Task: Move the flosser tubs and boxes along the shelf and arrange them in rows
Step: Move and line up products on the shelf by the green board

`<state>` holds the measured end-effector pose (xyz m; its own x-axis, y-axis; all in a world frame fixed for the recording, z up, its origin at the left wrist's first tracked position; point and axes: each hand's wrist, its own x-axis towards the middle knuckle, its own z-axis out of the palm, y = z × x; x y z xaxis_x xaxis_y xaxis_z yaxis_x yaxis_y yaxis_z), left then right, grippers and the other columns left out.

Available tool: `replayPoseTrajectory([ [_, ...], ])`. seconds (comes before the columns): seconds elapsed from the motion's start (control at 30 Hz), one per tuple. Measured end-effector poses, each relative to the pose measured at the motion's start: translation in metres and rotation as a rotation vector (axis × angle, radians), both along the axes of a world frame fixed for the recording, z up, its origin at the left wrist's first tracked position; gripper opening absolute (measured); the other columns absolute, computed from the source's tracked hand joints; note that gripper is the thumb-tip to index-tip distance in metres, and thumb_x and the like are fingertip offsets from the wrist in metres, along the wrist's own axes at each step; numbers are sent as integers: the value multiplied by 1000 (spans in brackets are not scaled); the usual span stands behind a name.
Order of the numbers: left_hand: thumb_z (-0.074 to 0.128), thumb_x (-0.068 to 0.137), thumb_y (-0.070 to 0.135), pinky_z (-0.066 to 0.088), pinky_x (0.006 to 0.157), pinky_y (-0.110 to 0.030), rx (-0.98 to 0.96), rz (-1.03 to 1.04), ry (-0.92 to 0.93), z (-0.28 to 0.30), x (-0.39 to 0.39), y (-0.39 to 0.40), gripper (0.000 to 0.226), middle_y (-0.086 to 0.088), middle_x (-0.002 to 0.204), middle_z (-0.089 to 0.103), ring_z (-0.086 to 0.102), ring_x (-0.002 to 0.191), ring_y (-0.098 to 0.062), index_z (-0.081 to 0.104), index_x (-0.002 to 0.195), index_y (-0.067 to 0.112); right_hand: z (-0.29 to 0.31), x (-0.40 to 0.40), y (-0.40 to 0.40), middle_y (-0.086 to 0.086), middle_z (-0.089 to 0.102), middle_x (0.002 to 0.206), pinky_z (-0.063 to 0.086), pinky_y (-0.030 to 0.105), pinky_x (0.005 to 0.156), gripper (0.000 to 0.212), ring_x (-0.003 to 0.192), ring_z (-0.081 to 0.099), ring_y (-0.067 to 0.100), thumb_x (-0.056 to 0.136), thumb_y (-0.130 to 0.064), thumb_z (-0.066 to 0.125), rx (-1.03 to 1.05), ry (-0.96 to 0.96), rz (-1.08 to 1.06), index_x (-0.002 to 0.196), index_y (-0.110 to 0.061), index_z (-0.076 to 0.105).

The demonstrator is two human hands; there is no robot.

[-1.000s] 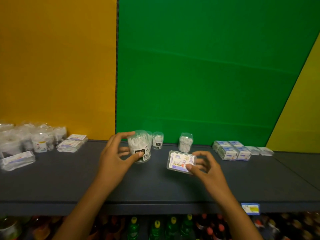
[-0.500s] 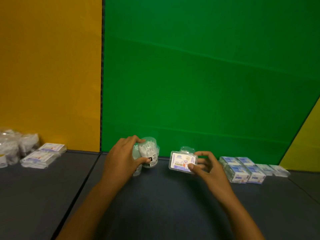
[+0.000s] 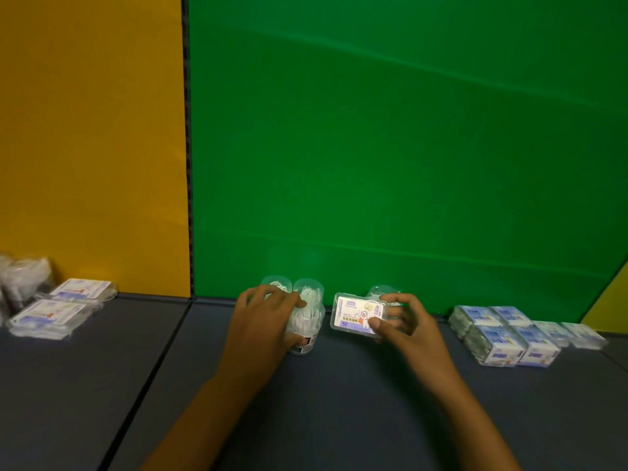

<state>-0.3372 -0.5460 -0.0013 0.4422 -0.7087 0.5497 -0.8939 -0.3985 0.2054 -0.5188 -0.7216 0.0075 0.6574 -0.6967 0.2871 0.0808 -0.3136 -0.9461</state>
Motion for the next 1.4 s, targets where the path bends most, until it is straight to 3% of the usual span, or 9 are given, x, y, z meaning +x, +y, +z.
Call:
replayPoseTrajectory([
  [0.13,87,52,48,47,84,-40,5,7,10,-8,2,-3,59,4,104,68,61,103,-23,64,103,29,0,3,2,11,70,104,59,30,71,33,90,70,28,81,-8,76,-1,15,3,108,-16,60],
  [0.4,85,55,51,46,87,-40,-15,-6,28,-10,2,0,65,-5,115,61,56,107,-27,64,110,24,1,-7,4,15,68,104,58,29,71,32,91,68,31,82,-8,76,5,22,-14,109,-15,60],
  [0.47,79,64,54,42,92,-40,-44,-27,31,-4,0,1,63,-3,121,58,52,112,-24,61,116,25,4,-17,3,14,69,101,57,27,70,32,88,69,28,82,-7,75,7,15,-25,109,-14,59],
  [0.57,58,80,54,43,86,-35,-88,-69,20,11,-10,-2,48,1,117,56,51,106,-20,58,118,25,6,-37,-2,14,69,100,57,29,71,33,88,68,26,82,-7,76,2,13,-53,110,-15,59],
  [0.63,55,82,51,45,83,-36,-76,-97,5,21,-22,-8,42,1,113,57,53,102,-20,59,116,26,9,-53,-6,13,69,100,58,29,71,33,89,68,26,82,-6,75,-4,7,-78,110,-14,59],
  [0.77,71,79,43,49,82,-38,45,-137,-18,28,-57,-22,46,-4,111,60,58,101,-25,60,116,19,16,-90,-11,10,69,99,58,28,70,33,88,68,24,82,-5,75,-29,-7,-117,110,-14,59],
  [1.1,62,85,44,48,84,-39,37,-221,-5,45,-183,-50,44,-2,118,58,56,107,-24,55,123,23,25,-238,-18,10,66,101,56,25,67,31,85,67,14,82,-6,75,-71,-57,-245,108,-14,62],
  [1.3,65,83,46,49,82,-40,73,-260,-57,43,-259,-65,47,-5,113,61,58,103,-27,59,121,19,26,-329,-23,9,71,102,56,28,66,29,88,68,21,81,-10,76,-86,-82,-332,105,-23,63],
  [1.4,58,87,49,47,87,-40,87,-282,-41,43,-290,-76,49,-4,121,57,53,110,-26,54,126,20,27,-364,-27,7,71,103,58,32,70,30,89,69,23,82,-11,76,-95,-79,-368,106,-23,63],
])
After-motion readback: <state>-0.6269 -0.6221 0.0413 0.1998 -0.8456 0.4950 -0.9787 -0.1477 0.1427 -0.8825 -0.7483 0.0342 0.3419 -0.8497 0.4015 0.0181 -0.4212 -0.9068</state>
